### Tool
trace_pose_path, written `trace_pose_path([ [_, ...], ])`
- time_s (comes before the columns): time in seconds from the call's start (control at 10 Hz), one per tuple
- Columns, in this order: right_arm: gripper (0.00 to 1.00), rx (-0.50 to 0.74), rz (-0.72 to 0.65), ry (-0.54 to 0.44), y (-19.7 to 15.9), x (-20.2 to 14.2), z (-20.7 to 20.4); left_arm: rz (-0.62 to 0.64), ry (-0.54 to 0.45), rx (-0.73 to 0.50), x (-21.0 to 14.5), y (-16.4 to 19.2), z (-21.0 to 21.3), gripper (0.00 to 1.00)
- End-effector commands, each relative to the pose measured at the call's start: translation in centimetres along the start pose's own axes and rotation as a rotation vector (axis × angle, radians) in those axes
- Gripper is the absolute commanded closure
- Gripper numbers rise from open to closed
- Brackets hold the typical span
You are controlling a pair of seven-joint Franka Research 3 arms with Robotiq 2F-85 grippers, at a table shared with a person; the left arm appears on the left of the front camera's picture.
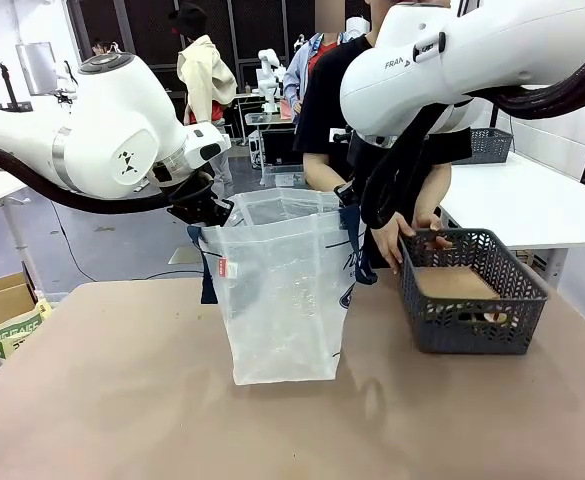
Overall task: Transfer purchased items from the store into the shopping bag.
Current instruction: Move the Reusable shopping bag to the right side of the table.
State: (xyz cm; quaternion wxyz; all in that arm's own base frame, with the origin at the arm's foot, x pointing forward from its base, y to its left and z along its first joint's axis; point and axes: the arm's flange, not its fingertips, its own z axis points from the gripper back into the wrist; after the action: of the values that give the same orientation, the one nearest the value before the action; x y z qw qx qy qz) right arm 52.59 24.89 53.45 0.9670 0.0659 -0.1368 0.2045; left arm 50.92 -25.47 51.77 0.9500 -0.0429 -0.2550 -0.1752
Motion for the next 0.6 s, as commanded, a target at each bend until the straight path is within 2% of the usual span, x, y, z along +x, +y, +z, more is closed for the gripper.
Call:
trace_pose_path([
  [0.0, 1.00, -0.001, -0.012, 0.001, -0.08, -0.16, -0.06, 0.003, -0.003, 0.003, -0.05, 0.22, 0.21, 1.00],
  [0.5, 1.00, -0.001, -0.012, 0.001, -0.08, -0.16, -0.06, 0.003, -0.003, 0.003, -0.05, 0.22, 0.21, 1.00],
])
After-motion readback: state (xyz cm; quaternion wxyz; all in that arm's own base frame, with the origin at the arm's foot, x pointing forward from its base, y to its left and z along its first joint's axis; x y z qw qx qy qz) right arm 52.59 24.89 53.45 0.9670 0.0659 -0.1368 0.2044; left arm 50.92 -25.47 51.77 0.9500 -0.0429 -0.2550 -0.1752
